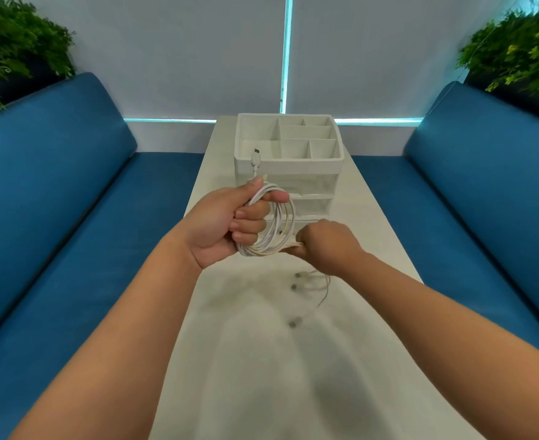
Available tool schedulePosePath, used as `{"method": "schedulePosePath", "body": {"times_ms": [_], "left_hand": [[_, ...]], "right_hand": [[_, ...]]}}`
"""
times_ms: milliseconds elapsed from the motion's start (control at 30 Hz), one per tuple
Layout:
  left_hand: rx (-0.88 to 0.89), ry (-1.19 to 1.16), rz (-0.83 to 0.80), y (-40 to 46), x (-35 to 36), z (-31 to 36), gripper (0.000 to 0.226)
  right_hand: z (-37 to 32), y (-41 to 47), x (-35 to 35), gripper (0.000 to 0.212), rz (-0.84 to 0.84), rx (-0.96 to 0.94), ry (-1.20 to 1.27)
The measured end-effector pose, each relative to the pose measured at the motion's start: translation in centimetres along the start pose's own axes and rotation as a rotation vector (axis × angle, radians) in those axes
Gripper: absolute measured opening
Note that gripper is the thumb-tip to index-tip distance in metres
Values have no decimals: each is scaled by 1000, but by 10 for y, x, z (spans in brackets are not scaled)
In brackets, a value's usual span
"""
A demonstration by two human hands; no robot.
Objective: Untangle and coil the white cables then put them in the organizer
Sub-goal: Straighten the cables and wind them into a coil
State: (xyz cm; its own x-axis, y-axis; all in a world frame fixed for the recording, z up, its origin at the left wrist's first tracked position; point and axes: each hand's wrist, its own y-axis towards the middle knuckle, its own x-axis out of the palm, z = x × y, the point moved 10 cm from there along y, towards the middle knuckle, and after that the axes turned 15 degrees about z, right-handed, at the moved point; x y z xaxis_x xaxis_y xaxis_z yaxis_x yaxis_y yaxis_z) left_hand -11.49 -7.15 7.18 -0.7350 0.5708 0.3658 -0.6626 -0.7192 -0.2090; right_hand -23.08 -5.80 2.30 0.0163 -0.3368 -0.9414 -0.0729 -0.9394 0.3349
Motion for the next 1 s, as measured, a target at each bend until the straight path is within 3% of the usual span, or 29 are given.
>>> {"method": "schedulePosePath", "body": {"times_ms": [167, 233, 300, 367, 433, 567, 667, 767, 833, 900, 1000], "left_hand": [[-25, -16, 1, 1, -8, 1, 38], [-25, -37, 14, 2, -12, 2, 38], [-32, -50, 19, 2, -14, 3, 39], [-43, -46, 23, 3, -14, 1, 40], [-53, -43, 33, 5, -14, -3, 41], [-84, 25, 39, 5, -13, -17, 41], [-75, 164, 58, 5, -10, -32, 42], [-40, 355, 98, 4, -9, -43, 45], [-6, 485, 123, 3, -7, -47, 46], [41, 556, 132, 3, -5, -46, 46], [92, 651, 144, 3, -6, -48, 45]], "right_hand": [[0, -25, 23, 56, -293, 110, 508], [-3, -45, 34, 55, -372, 109, 525], [-8, -59, 37, 55, -322, -5, 420], [-14, -66, 28, 47, -141, -148, 353], [-9, -69, 20, 39, -8, -174, 390], [3, -59, 30, 32, -41, -125, 417], [15, -47, 42, 38, -171, -21, 255], [27, -28, 36, 58, -202, 59, 16], [37, -18, 32, 63, -236, 196, 40], [49, -16, 34, 59, -259, 470, 345], [48, -22, 39, 34, -280, 898, 1008]]}}
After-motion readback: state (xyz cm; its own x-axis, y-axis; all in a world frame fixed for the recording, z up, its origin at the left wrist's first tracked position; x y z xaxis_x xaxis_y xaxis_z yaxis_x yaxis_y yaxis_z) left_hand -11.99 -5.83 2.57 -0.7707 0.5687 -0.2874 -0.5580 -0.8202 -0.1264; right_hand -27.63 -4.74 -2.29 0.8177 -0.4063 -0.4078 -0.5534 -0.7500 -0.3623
